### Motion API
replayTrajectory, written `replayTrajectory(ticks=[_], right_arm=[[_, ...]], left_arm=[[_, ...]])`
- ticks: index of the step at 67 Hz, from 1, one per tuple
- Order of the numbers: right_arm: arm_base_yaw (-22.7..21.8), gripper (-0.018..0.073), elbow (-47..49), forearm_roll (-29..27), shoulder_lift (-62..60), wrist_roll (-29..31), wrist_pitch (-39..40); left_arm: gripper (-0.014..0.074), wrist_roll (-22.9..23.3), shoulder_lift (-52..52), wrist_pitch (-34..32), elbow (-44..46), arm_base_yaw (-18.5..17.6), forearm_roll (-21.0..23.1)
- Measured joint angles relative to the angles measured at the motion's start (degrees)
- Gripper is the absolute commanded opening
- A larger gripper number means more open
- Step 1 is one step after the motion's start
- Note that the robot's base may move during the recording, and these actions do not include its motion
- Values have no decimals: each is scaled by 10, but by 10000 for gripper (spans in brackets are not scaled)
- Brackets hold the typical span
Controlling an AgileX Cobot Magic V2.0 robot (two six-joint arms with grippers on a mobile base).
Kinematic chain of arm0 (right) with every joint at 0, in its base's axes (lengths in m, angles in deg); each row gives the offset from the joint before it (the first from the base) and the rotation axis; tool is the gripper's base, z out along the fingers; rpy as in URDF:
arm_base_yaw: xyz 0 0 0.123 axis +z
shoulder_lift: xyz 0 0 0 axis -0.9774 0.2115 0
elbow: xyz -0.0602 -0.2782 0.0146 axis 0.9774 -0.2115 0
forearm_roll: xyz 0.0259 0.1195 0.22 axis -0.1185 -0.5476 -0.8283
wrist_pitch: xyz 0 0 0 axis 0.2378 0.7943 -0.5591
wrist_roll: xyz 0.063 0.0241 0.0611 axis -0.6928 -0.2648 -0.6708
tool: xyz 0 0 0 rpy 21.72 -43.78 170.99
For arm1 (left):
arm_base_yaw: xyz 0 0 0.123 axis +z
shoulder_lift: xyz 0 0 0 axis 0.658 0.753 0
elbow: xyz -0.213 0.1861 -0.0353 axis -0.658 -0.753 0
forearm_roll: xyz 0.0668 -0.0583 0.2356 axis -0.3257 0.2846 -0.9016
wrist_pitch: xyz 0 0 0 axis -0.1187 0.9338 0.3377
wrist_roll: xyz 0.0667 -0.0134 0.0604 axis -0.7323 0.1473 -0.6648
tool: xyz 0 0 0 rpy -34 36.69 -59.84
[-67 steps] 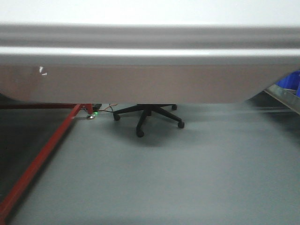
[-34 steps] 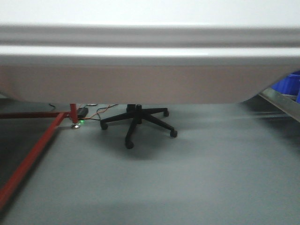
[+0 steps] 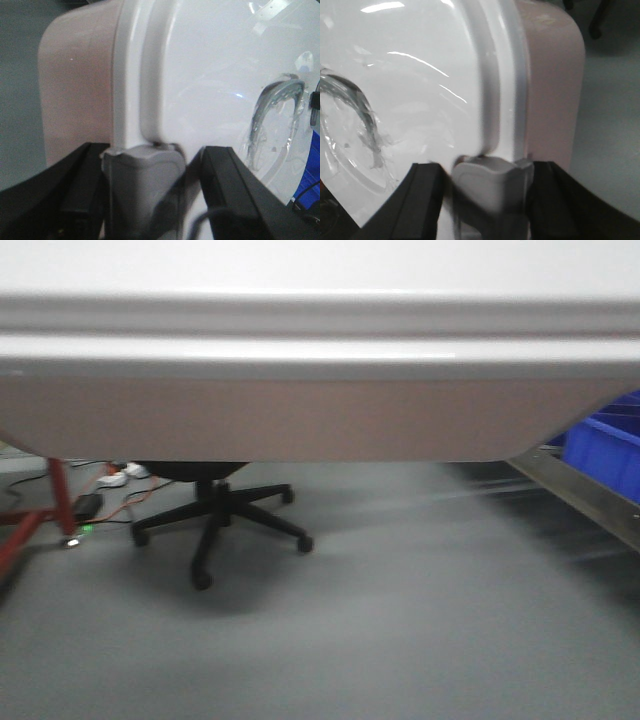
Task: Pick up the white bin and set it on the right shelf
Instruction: 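Carry the bin with both grippers while driving toward the shelf, then approach the blue-crate shelf holding the bin above it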
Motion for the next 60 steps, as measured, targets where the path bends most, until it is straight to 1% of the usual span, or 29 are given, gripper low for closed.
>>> replayTrajectory(ticks=[60], right_arm=[[0,387,0,0,0,0,0]], left_arm=[[250,0,0,0,0,0,0]])
